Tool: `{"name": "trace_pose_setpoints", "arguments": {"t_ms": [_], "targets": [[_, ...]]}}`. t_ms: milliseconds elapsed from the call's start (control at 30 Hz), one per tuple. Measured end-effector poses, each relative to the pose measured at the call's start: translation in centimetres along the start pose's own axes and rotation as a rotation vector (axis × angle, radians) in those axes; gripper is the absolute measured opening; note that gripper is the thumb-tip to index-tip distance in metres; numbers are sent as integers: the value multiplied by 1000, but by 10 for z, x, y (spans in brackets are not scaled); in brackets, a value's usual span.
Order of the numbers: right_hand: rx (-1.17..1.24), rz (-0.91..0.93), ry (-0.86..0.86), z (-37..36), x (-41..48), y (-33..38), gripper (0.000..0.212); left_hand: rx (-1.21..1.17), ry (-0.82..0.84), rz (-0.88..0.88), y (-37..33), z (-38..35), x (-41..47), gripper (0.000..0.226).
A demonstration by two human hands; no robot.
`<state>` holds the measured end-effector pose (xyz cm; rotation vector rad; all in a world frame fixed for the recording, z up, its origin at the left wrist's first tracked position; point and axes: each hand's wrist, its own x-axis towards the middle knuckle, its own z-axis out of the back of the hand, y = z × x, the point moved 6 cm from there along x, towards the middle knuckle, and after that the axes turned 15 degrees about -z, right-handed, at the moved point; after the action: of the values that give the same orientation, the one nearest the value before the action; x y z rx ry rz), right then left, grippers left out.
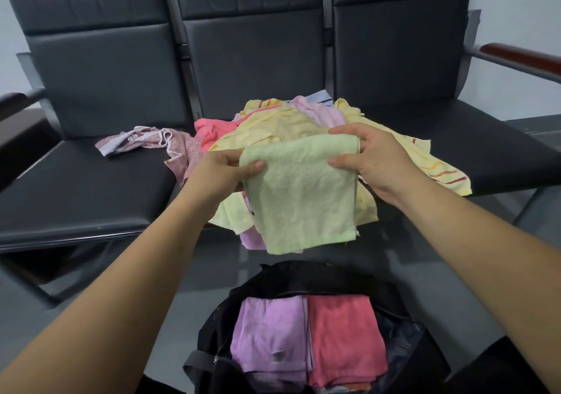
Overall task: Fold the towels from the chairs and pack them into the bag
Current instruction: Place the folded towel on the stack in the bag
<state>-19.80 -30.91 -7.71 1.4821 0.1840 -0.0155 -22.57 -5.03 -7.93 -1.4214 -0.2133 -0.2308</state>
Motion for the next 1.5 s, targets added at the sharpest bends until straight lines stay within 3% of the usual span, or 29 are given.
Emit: {"name": "trace_pose_setpoints", "arguments": {"t_ms": [167, 300, 367, 467, 533, 600, 667, 733, 800, 900, 1000, 1200, 1400, 1500], "targets": [[-358, 85, -187, 13, -2, 13, 40, -39, -59, -135, -10, -4, -2, 22], [-363, 126, -219, 21, -2, 19, 22, -73, -84, -240, -15, -12, -4, 23], [-268, 139, -214, 26, -4, 20, 15, -129, -84, -245, -16, -16, -7, 20], [72, 38, -18, 30, -7, 12, 13, -143, -92, -266, -20, -22, -11, 18], [171, -29, 46, 29, -10, 7, 14, -119, -101, -269, -23, -29, -14, 20], [248, -75, 39, 30, -13, 6, 18, -112, -106, -278, -24, -37, -16, 21], [410, -144, 137, 28, -18, 5, 26, -111, -111, -272, -20, -47, -18, 19], [501, -254, 268, 23, -25, -3, 34, -128, -126, -236, -13, -56, -18, 18], [476, -370, 282, 23, -27, -26, 38, -132, -135, -191, 1, -64, -18, 20], [399, -510, 224, 27, -26, -72, 40, -106, -121, -42, 43, -72, -24, 20], [354, -628, 79, 40, -20, -119, 28, -14, -18, 169, 101, -85, -37, 48], [186, -928, -60, 60, -21, -240, 34, -31, 191, 470, 182, -129, -82, 23], [51, -1162, -81, 57, -42, -351, 43, 163, 356, 674, 258, -152, -119, 27], [48, -1176, -132, 49, -54, -365, 26, 194, 354, 732, 281, -152, -137, 26]]}}
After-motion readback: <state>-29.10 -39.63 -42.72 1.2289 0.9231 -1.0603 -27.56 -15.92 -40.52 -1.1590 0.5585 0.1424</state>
